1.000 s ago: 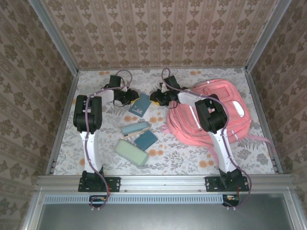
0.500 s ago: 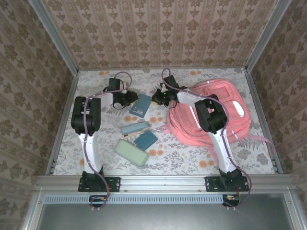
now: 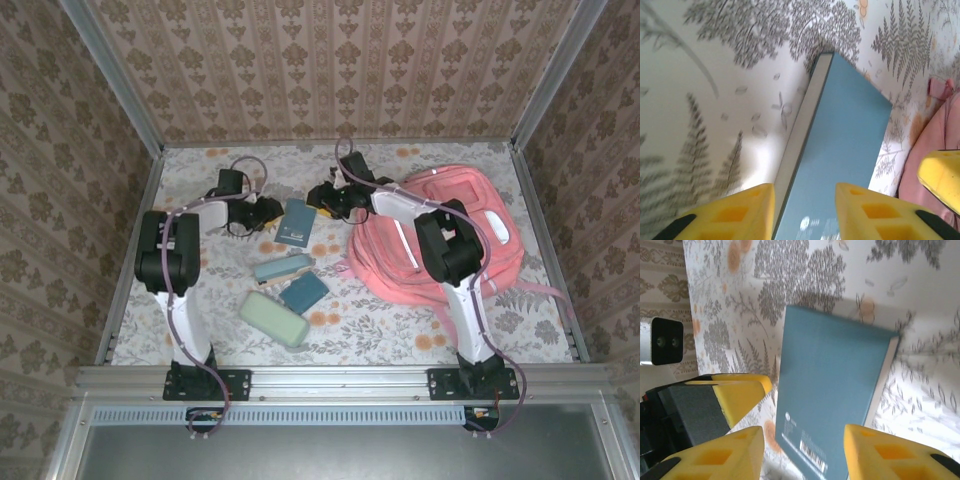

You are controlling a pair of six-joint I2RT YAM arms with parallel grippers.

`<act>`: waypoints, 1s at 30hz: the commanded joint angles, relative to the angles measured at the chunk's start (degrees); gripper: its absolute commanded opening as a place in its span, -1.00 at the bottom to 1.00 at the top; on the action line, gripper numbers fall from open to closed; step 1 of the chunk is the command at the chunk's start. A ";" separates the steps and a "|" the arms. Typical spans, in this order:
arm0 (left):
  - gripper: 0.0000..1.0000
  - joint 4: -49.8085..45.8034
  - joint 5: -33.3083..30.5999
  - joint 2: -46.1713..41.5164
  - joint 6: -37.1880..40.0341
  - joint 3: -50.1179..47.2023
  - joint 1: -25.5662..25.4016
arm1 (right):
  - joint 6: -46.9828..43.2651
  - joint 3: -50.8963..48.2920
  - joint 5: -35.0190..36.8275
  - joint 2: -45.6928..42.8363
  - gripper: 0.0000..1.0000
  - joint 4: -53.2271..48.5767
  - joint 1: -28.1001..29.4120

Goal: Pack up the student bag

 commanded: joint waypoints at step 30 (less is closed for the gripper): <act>-0.26 5.80 0.77 -3.85 -4.00 -10.89 -5.14 | 16.84 -15.57 2.99 -2.28 -0.54 19.84 5.70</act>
